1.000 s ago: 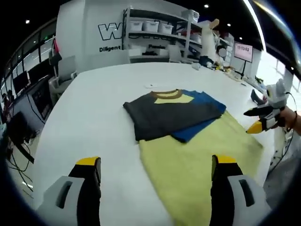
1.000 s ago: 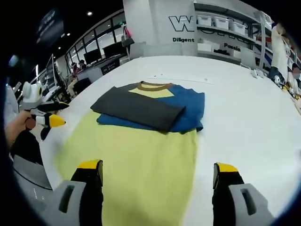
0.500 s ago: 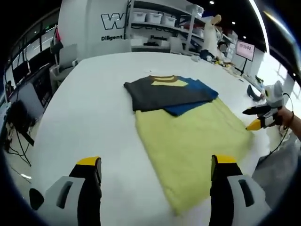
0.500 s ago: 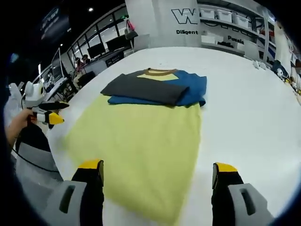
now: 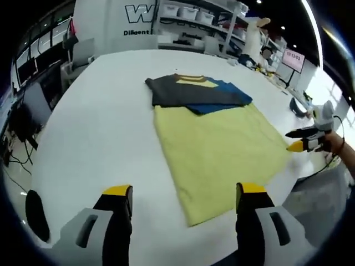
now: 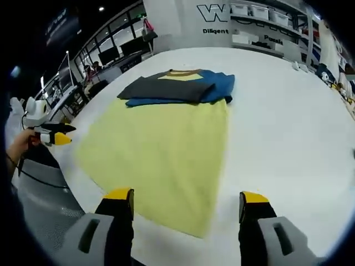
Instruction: Fold the garment on the visible template until the final outline fits inside the template.
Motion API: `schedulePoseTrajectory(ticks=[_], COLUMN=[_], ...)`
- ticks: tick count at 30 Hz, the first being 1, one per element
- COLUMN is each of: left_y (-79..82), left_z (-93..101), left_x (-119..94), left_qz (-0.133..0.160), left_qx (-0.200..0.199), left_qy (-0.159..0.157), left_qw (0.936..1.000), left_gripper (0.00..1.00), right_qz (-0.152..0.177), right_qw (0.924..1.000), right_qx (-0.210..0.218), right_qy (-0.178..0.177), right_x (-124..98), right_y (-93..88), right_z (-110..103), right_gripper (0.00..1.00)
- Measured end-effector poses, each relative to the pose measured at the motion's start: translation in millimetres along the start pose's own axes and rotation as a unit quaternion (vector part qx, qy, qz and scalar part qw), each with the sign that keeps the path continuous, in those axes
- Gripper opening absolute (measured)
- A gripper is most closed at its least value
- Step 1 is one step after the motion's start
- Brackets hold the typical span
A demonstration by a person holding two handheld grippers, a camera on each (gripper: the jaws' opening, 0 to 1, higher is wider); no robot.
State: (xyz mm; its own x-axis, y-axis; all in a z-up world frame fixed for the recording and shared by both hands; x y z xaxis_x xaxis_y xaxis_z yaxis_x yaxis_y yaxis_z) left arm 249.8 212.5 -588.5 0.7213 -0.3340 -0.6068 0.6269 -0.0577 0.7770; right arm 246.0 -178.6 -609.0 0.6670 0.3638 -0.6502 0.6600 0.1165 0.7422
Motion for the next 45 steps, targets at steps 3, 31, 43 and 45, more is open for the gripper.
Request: schedulePoseTrajectory(ticks=[3,31,43,45], left_y=[-6.1,-38.9,-37.3,-39.0], left_z=[2.5,10.8,13.0,12.2], left_x=[-0.9,1.6,0.4,-3.5], left_qz=[-0.012,-0.066,-0.084,-0.097], left_qx=[0.004,-0.021,0.016,0.009], left_qy=[-0.003,0.016,0.012,0.021], left_qw=[0.9999,0.9975,0.9963,0.9950], left_gripper=[0.70,0.10,0.05,0.04], right_qz=[-0.005,-0.013,-0.027,-0.040], right_qw=[1.0000,0.9991,0.9983,0.9967], right_qx=[0.000,-0.006,-0.043,-0.068], right_qy=[-0.005,-0.041,-0.029,-0.020], right_x=[-2.0,-13.5,-15.1,-17.0], right_y=[-6.7,-23.5,-22.1,-23.6], right_z=[2.4,7.5,6.5,5.2], right_gripper=[0.67,0.06,0.00,0.00])
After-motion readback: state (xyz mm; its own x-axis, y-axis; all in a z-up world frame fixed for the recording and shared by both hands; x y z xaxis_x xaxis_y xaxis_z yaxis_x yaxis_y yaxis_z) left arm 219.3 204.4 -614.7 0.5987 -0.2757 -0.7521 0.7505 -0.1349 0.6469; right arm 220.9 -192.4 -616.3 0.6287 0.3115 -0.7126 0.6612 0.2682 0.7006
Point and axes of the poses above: the point that each gripper's makers call its tool centre point, and the gripper's own axes: x roughly forward along the fingers, z roughly to its right, y roughly out of its top, the point moved 7 cm from there along -x, roughly backward along the fingers, and after that the axes turned 11 degrees about z, right-handed, at the moved point
